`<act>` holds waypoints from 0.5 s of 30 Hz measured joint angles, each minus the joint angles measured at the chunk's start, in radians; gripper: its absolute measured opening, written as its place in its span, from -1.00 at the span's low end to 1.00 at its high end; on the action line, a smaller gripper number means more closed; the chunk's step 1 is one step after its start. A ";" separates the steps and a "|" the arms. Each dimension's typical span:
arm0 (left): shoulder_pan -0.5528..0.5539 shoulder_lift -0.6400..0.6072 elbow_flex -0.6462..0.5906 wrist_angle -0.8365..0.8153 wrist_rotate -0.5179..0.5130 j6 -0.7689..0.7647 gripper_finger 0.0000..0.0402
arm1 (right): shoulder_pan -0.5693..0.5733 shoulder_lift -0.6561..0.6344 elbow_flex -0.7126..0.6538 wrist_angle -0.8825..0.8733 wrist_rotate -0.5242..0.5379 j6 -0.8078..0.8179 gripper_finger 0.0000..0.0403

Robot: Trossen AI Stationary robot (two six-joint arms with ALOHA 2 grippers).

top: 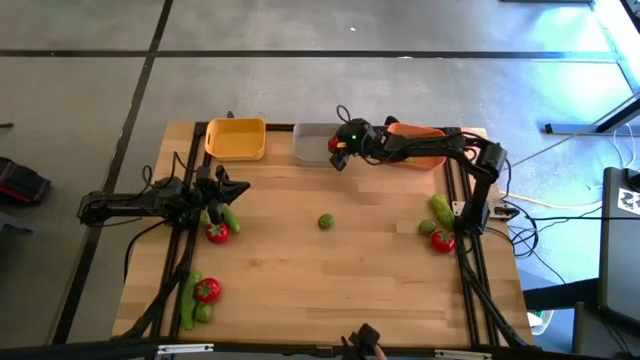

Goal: Sort produce into baskets
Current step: Put the tomatoes into the gray bin

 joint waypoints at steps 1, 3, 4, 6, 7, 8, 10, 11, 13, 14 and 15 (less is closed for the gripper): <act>0.000 0.000 0.000 0.000 0.000 0.000 -0.96 | 0.001 0.007 0.000 0.003 0.014 0.002 0.33; 0.000 0.000 0.000 0.000 0.000 0.000 -0.96 | 0.001 0.011 0.000 0.003 0.030 0.003 0.34; 0.000 0.000 0.000 0.000 0.000 0.000 -0.96 | 0.001 0.011 0.000 0.002 0.038 0.003 0.34; 0.000 0.000 0.000 0.000 0.000 0.000 -0.96 | 0.000 0.011 0.000 0.001 0.042 0.017 0.34; 0.000 0.000 0.000 0.000 0.000 0.000 -0.96 | 0.000 0.011 0.000 -0.002 0.042 0.032 0.34; 0.000 0.000 0.000 0.001 0.000 -0.001 -0.96 | 0.000 0.011 0.005 -0.012 0.042 0.050 0.34; 0.000 0.000 0.000 0.006 0.000 0.000 -0.96 | 0.000 0.011 0.028 -0.052 0.041 0.075 0.35; 0.002 0.000 0.000 0.010 0.000 0.005 -0.96 | 0.000 0.011 0.039 -0.070 0.041 0.077 0.37; 0.007 0.000 0.000 0.011 0.000 0.014 -0.96 | 0.000 0.011 0.052 -0.080 0.047 0.070 0.42; 0.009 0.000 0.000 0.011 0.000 0.014 -0.96 | 0.000 0.011 0.057 -0.080 0.050 0.059 0.45; 0.010 0.000 0.000 0.011 0.000 0.012 -0.96 | 0.000 0.011 0.061 -0.081 0.050 0.056 0.48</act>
